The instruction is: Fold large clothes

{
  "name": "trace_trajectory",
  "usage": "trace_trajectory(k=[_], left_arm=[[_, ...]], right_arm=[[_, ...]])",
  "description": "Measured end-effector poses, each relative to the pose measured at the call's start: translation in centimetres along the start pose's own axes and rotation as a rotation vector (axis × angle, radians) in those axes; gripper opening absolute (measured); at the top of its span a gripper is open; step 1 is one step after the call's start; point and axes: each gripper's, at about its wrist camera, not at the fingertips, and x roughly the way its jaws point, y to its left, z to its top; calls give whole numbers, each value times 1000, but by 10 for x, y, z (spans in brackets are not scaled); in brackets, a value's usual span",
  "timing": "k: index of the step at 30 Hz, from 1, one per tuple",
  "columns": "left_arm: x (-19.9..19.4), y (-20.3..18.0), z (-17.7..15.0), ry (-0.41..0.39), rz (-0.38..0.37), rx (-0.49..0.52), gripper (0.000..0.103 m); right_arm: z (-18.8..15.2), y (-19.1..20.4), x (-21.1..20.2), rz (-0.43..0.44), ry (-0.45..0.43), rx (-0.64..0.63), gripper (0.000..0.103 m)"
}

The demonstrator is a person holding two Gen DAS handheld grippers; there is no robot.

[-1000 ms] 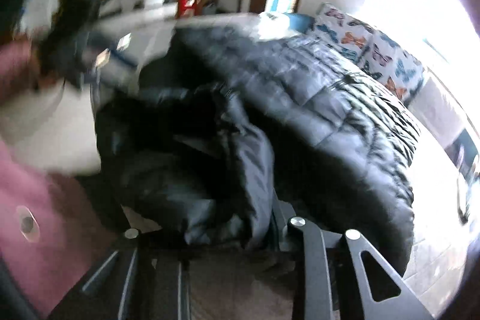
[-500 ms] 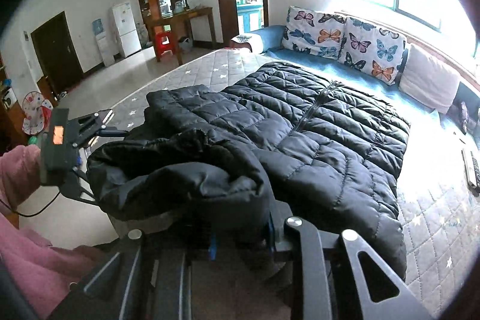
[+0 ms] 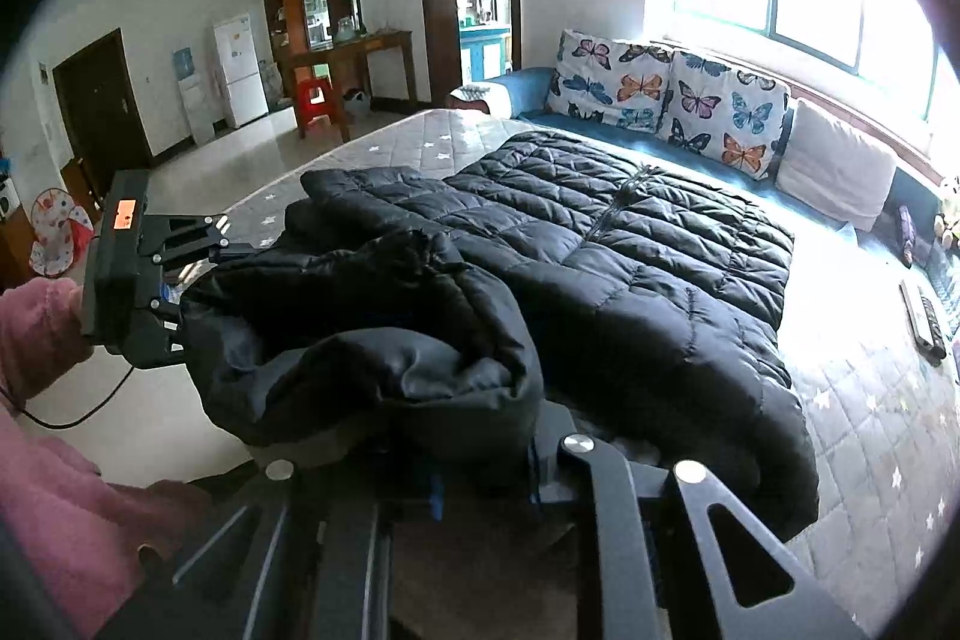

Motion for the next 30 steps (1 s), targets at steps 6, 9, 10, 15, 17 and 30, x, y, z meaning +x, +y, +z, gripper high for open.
trace_trajectory(k=[6, 9, 10, 15, 17, 30], left_arm=[[-42, -2, -10, -3, -56, -74, 39], [-53, 6, -10, -1, -74, -125, 39], [-54, 8, -8, 2, -78, -136, 39], [-45, 37, 7, 6, -100, -212, 39], [-45, 47, 14, 7, -107, -235, 39], [-10, 123, 108, 0, -116, -312, 39]], right_arm=[[-14, 18, -37, 14, -25, -27, 20], [-14, 23, -46, 11, -41, -43, 20], [-12, 23, -45, 7, -45, -46, 20], [4, 8, -32, -5, -91, -34, 20], [16, 2, -26, -15, -117, -44, 20], [82, -51, 19, -68, -205, -87, 20]])
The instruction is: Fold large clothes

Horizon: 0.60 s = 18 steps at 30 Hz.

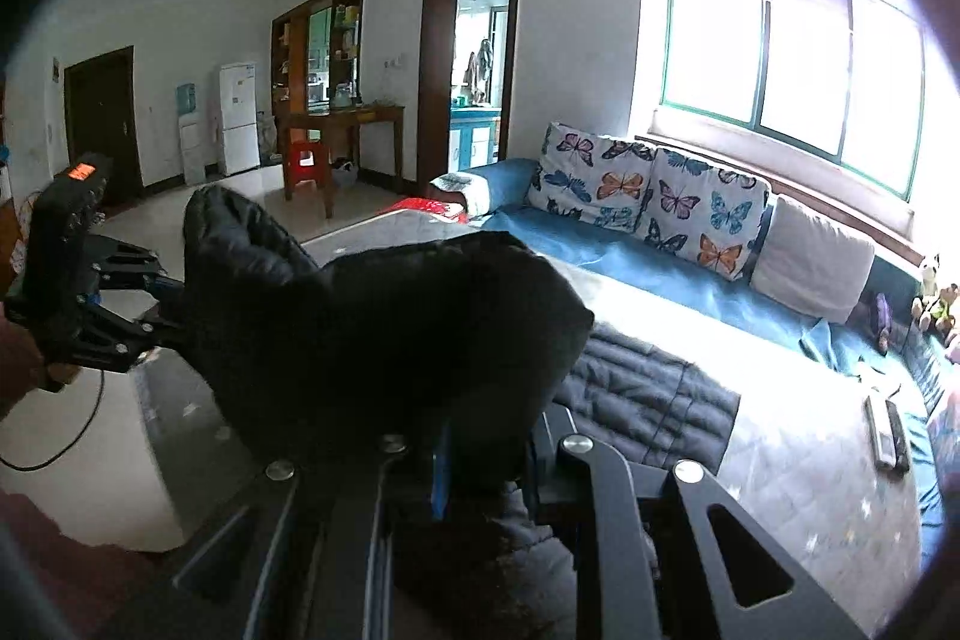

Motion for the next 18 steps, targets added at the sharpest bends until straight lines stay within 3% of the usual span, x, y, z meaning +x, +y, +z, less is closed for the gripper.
trace_trajectory(k=[8, 18], left_arm=[[67, 38, 78, 35, 12, -3, 39], [203, 96, 159, 157, 10, -86, 39]], right_arm=[[22, -34, 57, -52, 41, -41, 20], [30, -85, 151, -81, 151, 0, 20]])
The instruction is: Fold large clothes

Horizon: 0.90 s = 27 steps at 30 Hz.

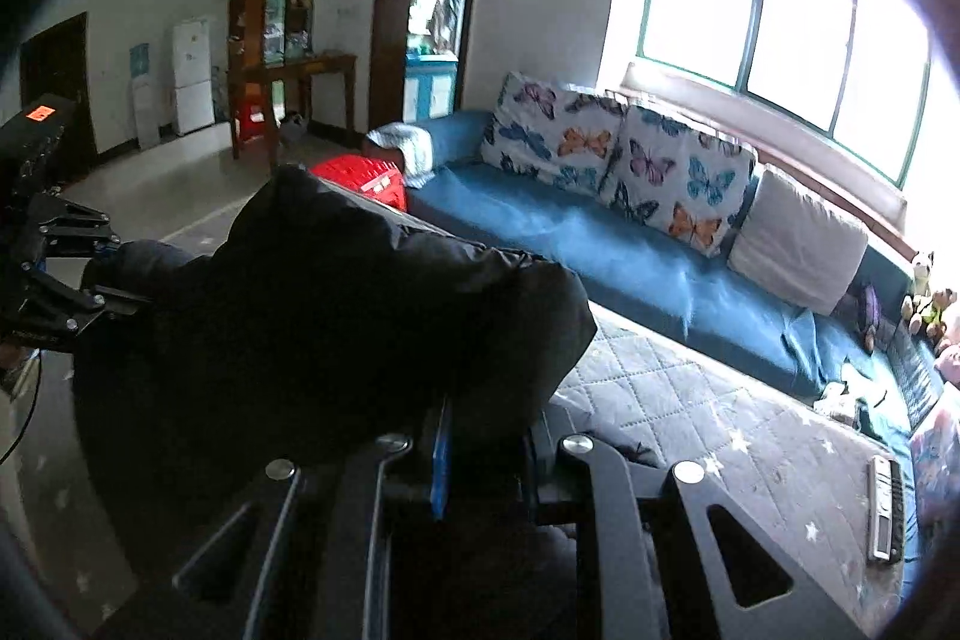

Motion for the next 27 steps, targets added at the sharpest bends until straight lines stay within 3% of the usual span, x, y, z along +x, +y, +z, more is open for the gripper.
trace_trajectory(k=[9, 19, 23, 27], left_arm=[[100, 34, 60, 140, -46, -107, 39], [183, 73, 63, 229, -23, -193, 57], [208, 78, 61, 238, 5, -195, 62], [211, 75, 49, 231, 25, -184, 63]], right_arm=[[7, -37, 52, 4, 120, 74, 20], [-18, -55, 125, 45, 357, 154, 22], [-14, -58, 117, 39, 350, 169, 24], [-3, -72, 84, 57, 286, 260, 29]])
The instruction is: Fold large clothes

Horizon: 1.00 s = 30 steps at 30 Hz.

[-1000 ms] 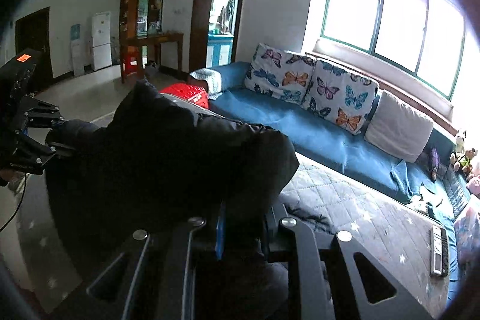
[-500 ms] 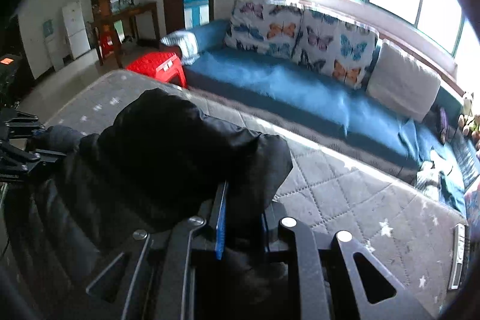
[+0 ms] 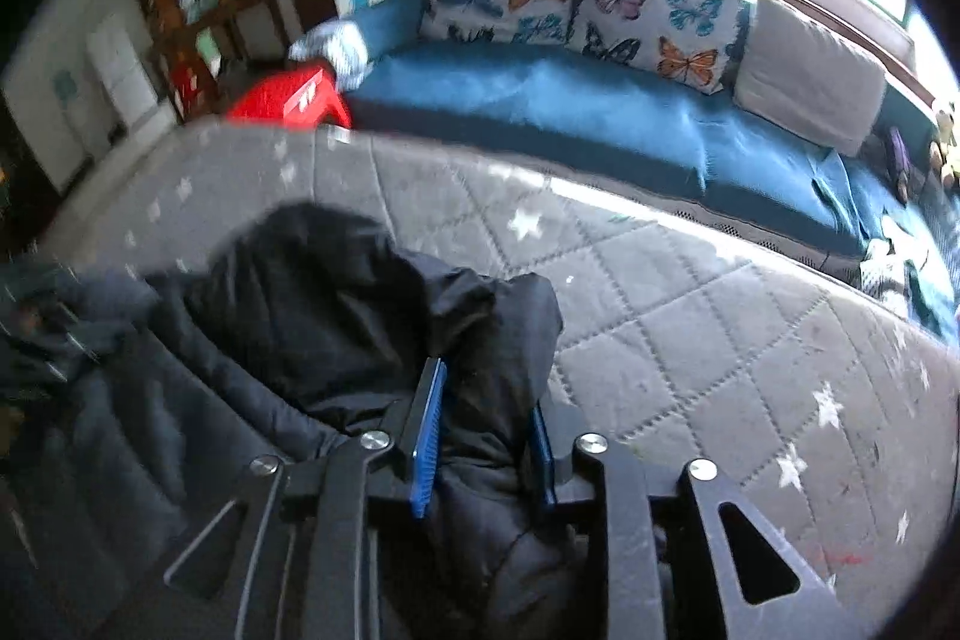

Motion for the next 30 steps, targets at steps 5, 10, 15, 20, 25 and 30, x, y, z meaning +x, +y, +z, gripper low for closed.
trace_trajectory(k=[5, 10, 15, 20, 25, 30], left_arm=[[-2, 1, -4, 7, 2, -15, 67], [-5, 3, -5, 9, 17, -31, 75], [-5, 5, -4, 17, 24, -43, 80], [-3, 6, -1, 27, 28, -53, 83], [-25, 15, 0, -14, -59, -122, 79], [-76, 3, -11, -123, -107, -94, 75]], right_arm=[[1, -2, -42, -6, -47, -10, 30], [-18, -13, -52, -34, 12, -29, 30], [-38, -39, -26, -7, 39, 75, 30], [-36, -46, 1, -7, 83, 104, 31], [-34, -36, -5, -52, 86, 52, 32], [-33, -26, -24, -90, 43, 22, 33]])
